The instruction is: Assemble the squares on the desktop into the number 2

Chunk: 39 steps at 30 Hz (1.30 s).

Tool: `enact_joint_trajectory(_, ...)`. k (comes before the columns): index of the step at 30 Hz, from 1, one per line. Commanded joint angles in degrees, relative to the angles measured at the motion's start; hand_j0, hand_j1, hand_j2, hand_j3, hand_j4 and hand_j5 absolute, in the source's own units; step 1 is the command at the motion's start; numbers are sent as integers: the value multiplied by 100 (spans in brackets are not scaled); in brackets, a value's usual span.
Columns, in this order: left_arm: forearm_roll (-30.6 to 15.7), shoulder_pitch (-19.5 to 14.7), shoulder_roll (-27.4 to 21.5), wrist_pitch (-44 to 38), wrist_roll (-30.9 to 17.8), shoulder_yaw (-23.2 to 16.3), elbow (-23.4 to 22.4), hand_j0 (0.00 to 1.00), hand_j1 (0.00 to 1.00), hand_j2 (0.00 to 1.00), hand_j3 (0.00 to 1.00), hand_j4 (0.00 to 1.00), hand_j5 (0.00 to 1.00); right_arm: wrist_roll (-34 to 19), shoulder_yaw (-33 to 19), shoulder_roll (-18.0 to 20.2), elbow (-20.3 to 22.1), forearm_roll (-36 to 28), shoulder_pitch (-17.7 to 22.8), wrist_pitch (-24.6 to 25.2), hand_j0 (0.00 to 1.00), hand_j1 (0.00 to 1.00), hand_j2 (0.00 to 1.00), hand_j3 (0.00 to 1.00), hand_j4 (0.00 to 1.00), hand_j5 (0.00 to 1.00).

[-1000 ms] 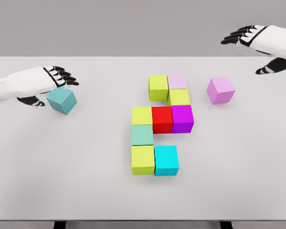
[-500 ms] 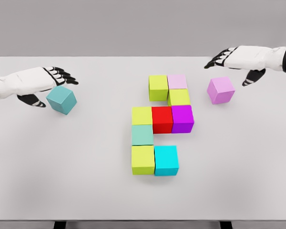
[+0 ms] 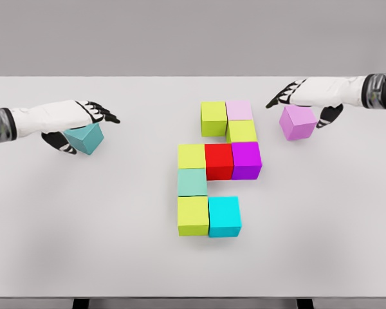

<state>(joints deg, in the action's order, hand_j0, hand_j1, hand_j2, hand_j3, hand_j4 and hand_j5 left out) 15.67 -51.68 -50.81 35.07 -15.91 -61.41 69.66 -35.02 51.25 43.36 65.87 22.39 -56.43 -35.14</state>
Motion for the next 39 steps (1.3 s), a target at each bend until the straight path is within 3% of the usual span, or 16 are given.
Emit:
enact_joint_trajectory(1, -28, 0, 89, -7, -87, 6, -146, 100, 100, 100, 100, 100, 100, 2, 26, -73, -75, -24, 0, 14, 99, 99, 99, 99, 99, 99)
enact_joint_trajectory(15, 121, -70, 291, -7, -149, 6, -620, 100, 100, 100, 100, 100, 100, 2, 105, -407, -716, 143, -17, 14, 99, 99, 99, 99, 99, 99)
enact_joint_trajectory(27, 358, -167, 458, -7, -149, 15, -963, 100, 100, 100, 100, 100, 100, 2, 105, -425, -760, 293, -35, 14, 99, 99, 99, 99, 99, 99)
enact_joint_trajectory(30, 402, -167, 546, -7, -149, 15, -1051, 100, 100, 100, 100, 100, 100, 2, 105, -601, -1041, 407, -35, 14, 99, 99, 99, 99, 99, 99)
enact_joint_trajectory(34, 464, -158, 590, -7, -149, 6, -1060, 100, 100, 100, 100, 100, 100, 2, 105, -601, -1042, 442, -44, 14, 99, 99, 99, 99, 99, 99)
enact_joint_trajectory(39, 534, -141, 607, -7, -149, 6, -1060, 100, 100, 100, 100, 100, 100, 2, 96, -601, -1024, 521, -53, 14, 79, 79, 79, 79, 79, 79)
